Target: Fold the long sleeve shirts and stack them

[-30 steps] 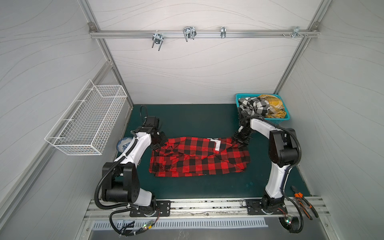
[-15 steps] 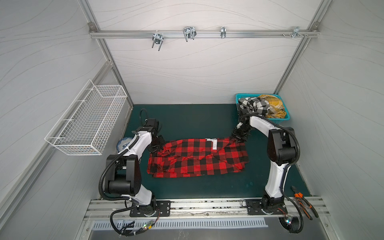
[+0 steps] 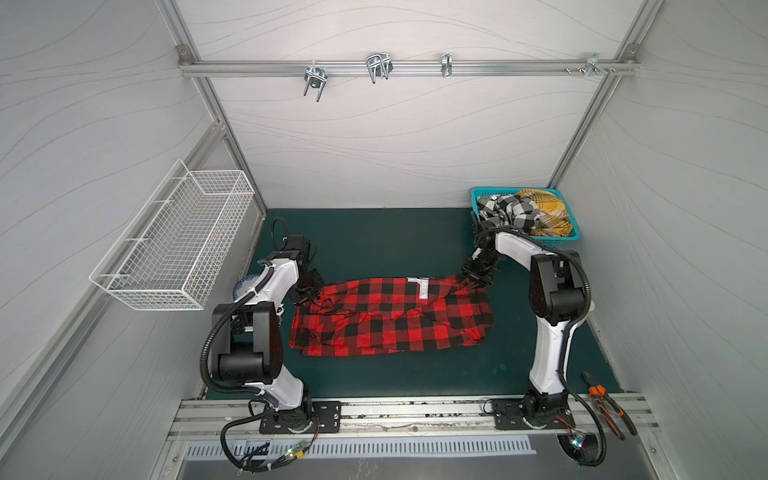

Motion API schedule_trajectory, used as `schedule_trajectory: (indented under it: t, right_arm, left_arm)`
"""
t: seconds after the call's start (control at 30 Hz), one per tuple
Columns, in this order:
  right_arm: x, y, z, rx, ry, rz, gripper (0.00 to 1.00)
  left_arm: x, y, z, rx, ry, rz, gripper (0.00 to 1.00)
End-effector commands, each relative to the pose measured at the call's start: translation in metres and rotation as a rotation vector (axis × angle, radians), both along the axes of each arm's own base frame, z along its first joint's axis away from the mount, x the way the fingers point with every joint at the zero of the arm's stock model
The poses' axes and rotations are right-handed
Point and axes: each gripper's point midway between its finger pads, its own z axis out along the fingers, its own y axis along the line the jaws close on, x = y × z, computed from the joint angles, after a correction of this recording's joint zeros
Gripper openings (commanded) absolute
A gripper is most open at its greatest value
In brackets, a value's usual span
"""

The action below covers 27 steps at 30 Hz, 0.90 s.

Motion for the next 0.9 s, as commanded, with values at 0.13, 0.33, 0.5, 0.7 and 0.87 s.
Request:
schedule_trajectory:
  t: [0.13, 0.33, 0.5, 0.7, 0.87]
  right_arm:
    - [-0.002, 0.012, 0.017, 0.022, -0.006, 0.029, 0.56]
    - [-0.024, 0.032, 0.091, 0.036, -0.139, 0.147, 0.67]
    - [-0.101, 0.042, 0.097, -0.058, -0.117, 0.268, 0.63]
    - [-0.195, 0.095, 0.057, 0.007, 0.016, 0.363, 0.36]
    - [-0.212, 0.116, 0.025, 0.042, 0.099, 0.366, 0.31]
  left_arm:
    - [-0.004, 0.005, -0.021, 0.014, 0.086, 0.008, 0.03]
    - [0.001, 0.009, -0.002, 0.030, 0.053, 0.042, 0.39]
    - [0.012, 0.005, 0.044, 0.050, -0.052, 0.018, 0.45]
    - [0.017, -0.029, 0.019, -0.043, -0.003, -0.053, 0.38]
    - [0.020, -0.043, -0.015, -0.143, 0.077, -0.044, 0.32]
